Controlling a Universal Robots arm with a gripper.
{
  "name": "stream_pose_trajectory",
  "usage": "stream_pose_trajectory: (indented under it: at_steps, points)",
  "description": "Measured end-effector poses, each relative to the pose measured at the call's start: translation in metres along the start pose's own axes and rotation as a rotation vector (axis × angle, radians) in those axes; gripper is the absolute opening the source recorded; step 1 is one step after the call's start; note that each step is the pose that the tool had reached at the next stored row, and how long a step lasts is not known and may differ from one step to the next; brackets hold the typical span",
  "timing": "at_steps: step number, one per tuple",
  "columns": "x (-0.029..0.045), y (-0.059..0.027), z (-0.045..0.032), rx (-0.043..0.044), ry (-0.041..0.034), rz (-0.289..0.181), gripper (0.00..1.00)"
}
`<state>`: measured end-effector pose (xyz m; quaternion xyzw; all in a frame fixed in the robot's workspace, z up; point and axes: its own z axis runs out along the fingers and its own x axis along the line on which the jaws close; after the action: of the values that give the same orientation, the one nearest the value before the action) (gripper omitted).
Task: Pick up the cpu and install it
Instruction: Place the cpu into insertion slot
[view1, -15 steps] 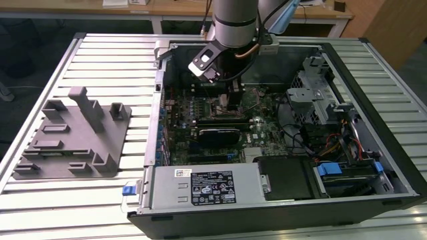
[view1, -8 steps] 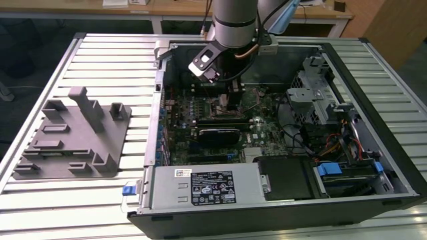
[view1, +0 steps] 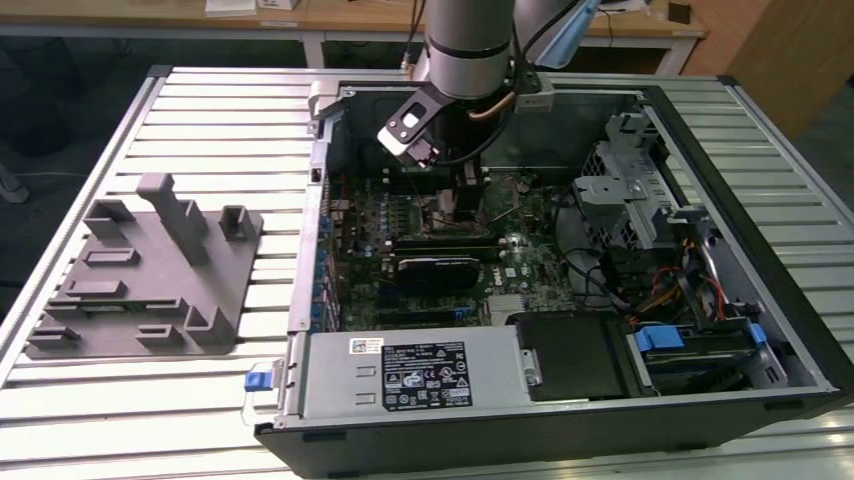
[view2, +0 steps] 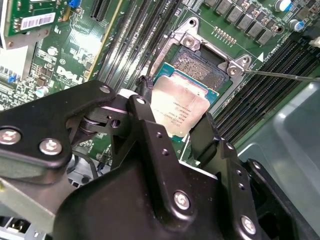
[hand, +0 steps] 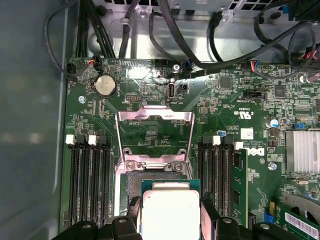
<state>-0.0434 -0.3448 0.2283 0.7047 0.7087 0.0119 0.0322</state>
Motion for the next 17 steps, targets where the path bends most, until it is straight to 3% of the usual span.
stream_pose_trajectory:
  at_steps: [17]
  points:
    - [0.0033,-0.0006,0.0095,0.0,0.0,0.0,0.55]
